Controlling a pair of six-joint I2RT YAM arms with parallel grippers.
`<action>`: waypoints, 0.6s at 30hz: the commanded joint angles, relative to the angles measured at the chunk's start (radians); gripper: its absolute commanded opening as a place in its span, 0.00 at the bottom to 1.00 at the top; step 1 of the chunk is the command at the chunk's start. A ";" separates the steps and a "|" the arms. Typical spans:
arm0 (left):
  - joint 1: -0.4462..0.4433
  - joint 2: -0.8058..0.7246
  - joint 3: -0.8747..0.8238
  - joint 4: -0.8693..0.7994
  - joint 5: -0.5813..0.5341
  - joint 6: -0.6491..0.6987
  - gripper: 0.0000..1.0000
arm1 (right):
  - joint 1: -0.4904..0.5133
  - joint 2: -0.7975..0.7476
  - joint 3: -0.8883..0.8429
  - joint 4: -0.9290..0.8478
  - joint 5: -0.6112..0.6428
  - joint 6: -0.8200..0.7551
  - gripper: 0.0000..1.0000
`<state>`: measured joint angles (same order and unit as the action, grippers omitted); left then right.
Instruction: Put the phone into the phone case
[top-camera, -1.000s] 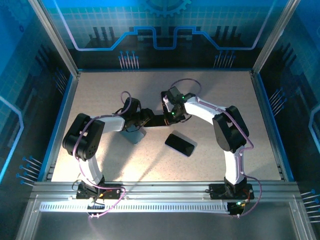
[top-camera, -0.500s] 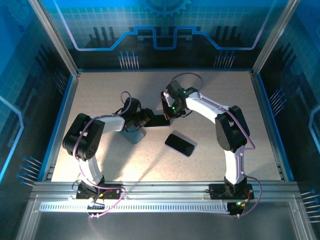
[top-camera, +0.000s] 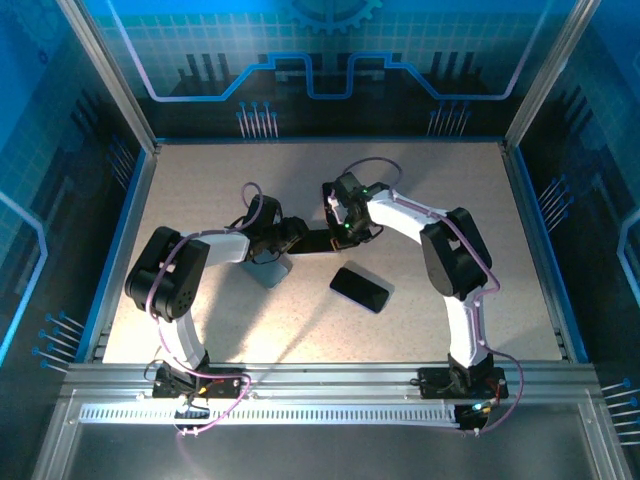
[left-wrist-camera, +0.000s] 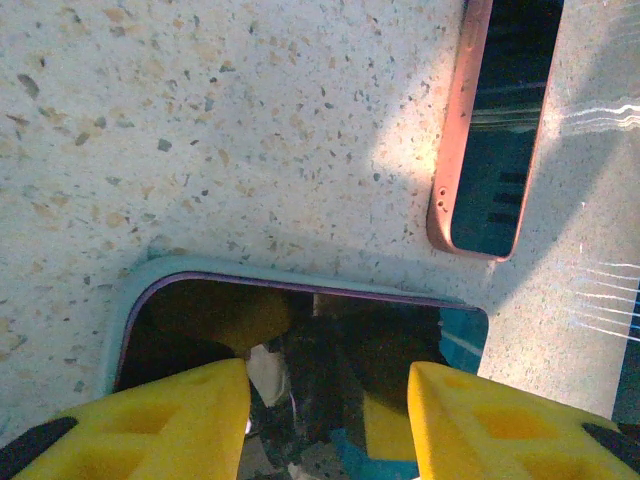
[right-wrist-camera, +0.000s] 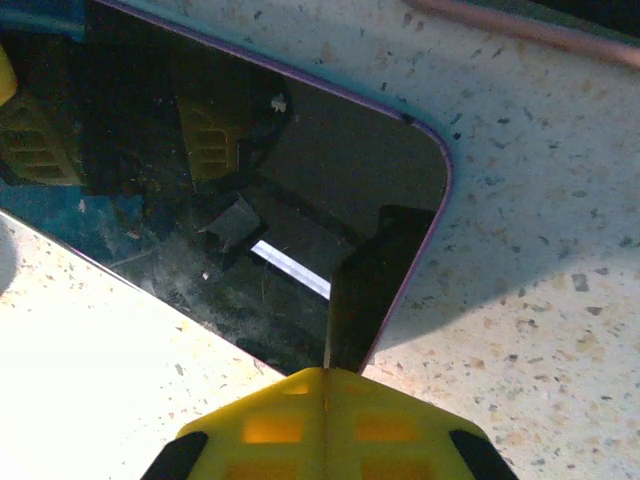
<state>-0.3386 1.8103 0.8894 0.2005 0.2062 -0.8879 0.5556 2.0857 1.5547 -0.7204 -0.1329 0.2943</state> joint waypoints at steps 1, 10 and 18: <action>0.003 0.048 -0.030 -0.133 -0.055 0.012 0.48 | 0.000 0.032 -0.005 0.002 -0.024 0.003 0.00; 0.003 0.049 -0.032 -0.139 -0.060 0.013 0.48 | 0.005 0.067 -0.031 0.008 -0.011 0.000 0.00; 0.003 0.061 -0.040 -0.125 -0.056 0.006 0.48 | 0.053 0.139 -0.140 0.028 0.038 -0.003 0.00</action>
<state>-0.3386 1.8122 0.8894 0.2020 0.2058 -0.8883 0.5594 2.0918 1.5196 -0.6788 -0.1349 0.2943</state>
